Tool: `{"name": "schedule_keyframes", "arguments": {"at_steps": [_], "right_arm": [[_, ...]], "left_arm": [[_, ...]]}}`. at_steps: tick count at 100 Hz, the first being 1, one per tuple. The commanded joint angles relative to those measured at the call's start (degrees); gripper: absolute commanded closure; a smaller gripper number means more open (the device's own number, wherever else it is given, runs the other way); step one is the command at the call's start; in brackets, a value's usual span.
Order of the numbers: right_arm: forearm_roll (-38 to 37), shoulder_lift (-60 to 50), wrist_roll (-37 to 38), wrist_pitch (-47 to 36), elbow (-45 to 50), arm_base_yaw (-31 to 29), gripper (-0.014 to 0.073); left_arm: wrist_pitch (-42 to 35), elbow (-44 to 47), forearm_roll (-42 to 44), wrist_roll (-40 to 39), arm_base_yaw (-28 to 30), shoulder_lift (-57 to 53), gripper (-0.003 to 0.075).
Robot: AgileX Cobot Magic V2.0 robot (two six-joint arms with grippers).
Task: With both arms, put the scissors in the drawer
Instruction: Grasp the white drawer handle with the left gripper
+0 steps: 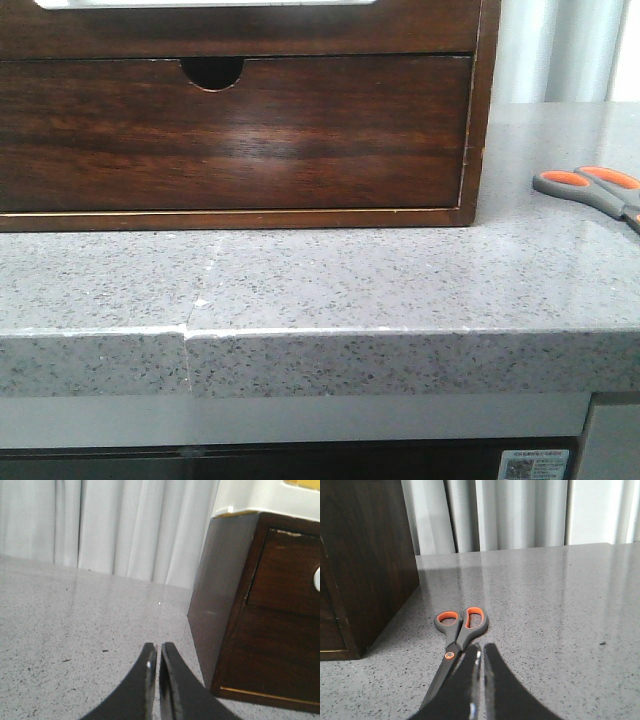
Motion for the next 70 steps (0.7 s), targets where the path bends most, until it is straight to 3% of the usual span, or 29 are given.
{"name": "schedule_keyframes", "arguments": {"at_steps": [1,16,30,39,70], "right_arm": [[0.0,0.5,-0.3,0.5,-4.0,-0.1,0.0635],[0.7,5.5,-0.3,5.1,-8.1,-0.1,0.0635],[5.5,11.1,-0.3,12.2,-13.6,-0.1,0.0635],[7.3,14.3,-0.3,15.9,-16.2,-0.1,0.0635],[7.7,15.3,-0.3,17.0,-16.2,-0.1,0.0635]], "left_arm": [[0.0,-5.3,1.8,0.1,-0.1,0.3,0.0742],[6.1,-13.1,3.1,0.1,-0.1,5.1,0.0742],[6.6,-17.7,3.2,0.1,-0.1,10.7,0.0742],[4.9,-18.8,3.2,0.1,-0.1,13.0,0.0742],[-0.3,-18.8,7.9,0.2,-0.1,15.2,0.0736]]}}
